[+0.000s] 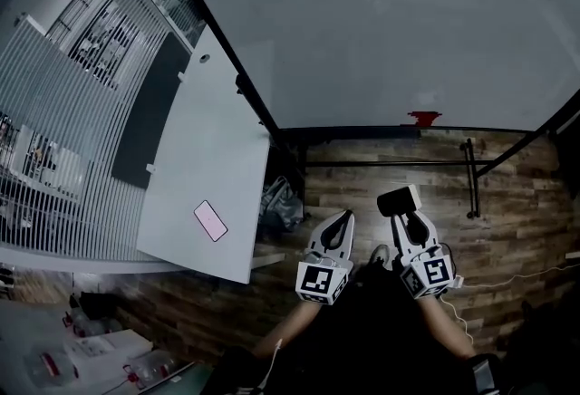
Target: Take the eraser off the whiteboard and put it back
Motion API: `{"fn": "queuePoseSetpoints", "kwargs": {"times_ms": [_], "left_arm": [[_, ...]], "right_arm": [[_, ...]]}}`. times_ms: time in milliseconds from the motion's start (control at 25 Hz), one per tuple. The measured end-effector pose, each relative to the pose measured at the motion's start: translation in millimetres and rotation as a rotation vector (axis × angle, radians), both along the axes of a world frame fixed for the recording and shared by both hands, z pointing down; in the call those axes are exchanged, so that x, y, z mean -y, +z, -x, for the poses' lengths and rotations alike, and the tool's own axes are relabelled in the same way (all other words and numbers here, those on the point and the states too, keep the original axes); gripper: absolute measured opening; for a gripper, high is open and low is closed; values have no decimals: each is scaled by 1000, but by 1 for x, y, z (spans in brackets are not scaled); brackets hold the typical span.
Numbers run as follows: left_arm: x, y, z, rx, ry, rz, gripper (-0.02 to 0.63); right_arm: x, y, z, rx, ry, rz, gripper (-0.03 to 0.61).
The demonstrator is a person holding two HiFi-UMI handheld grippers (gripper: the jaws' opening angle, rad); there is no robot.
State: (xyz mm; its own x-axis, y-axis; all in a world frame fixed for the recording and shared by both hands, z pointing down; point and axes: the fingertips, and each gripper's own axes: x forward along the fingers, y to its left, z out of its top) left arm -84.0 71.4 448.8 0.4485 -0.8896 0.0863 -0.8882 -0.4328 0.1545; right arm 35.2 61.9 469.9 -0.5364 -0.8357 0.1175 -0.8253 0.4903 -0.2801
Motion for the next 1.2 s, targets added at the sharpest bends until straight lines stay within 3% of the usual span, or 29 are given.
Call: {"fn": "queuePoseSetpoints", "kwargs": {"times_ms": [840,1200], "left_arm": [[-17,6,11,12,-12,1,6],[-40,14,26,-27,-23,28,6]], "right_arm": [[-13,4,10,-6,-9,3,133],[-36,7,20,-10,6,7,133]]}}
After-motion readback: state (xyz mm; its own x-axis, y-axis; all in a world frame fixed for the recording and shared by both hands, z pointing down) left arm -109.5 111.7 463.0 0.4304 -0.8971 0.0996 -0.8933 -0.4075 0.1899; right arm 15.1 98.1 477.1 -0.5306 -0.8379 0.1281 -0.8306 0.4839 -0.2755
